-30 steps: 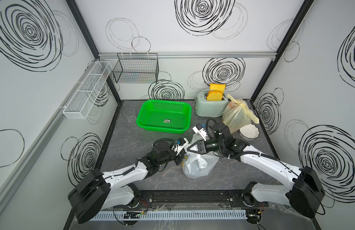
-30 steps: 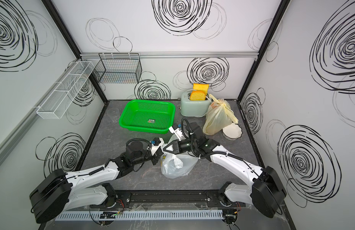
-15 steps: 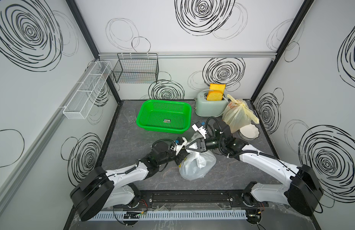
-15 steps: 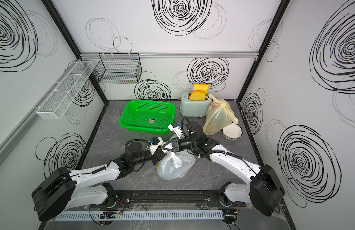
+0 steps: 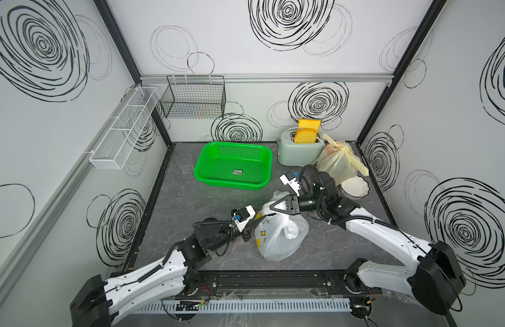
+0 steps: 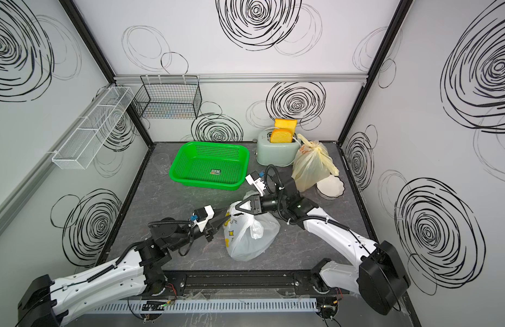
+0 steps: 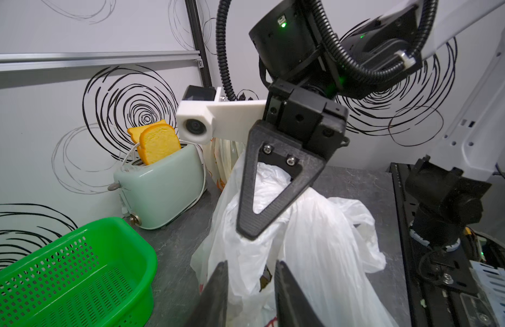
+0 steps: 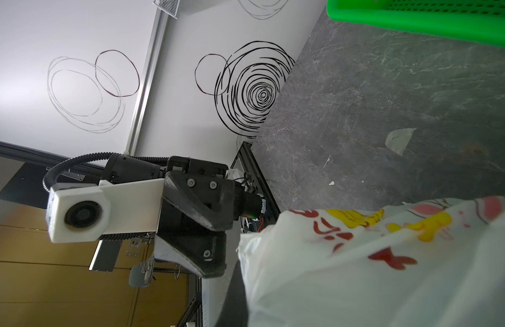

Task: Place the pineapple into a plastic bag & tie a knot
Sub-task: Cross the plastic bag at the center of the board, then tie the plastic bag at the center of the board.

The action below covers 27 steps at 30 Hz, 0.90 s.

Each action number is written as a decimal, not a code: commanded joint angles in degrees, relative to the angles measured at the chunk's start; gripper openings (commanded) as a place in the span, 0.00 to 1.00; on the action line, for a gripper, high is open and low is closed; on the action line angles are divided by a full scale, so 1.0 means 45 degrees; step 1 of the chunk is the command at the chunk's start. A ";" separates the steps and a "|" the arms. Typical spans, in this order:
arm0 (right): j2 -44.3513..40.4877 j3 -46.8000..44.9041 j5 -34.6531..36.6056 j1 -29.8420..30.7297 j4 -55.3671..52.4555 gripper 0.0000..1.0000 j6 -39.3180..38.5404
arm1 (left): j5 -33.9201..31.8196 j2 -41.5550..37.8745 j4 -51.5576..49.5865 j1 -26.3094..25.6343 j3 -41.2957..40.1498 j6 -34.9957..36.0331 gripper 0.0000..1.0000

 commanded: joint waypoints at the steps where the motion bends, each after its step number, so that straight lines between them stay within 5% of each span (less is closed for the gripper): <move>1: -0.0452 0.0308 -0.0515 0.0065 0.0257 0.00 -0.0317 | 0.0188 0.0240 -0.0139 -0.0071 0.0389 0.1513 0.30; 10: -0.0795 0.0597 -0.0581 0.0405 0.0169 0.00 -0.0280 | 0.1377 0.2325 -0.0310 0.0332 0.1714 0.2866 0.22; 21: -0.0948 0.0712 -0.0697 0.0620 0.0284 0.00 -0.0178 | 0.1650 0.3369 -0.0122 0.0558 0.2087 0.2778 0.47; 25: -0.0814 0.0688 -0.0401 0.0622 0.0295 0.00 -0.0216 | 0.2191 0.3266 0.0047 0.0557 0.2080 0.2795 0.45; 27: -0.0737 0.0704 -0.0290 0.0605 0.0285 0.00 -0.0251 | 0.2285 0.3180 0.0044 0.0552 0.2085 0.2785 0.35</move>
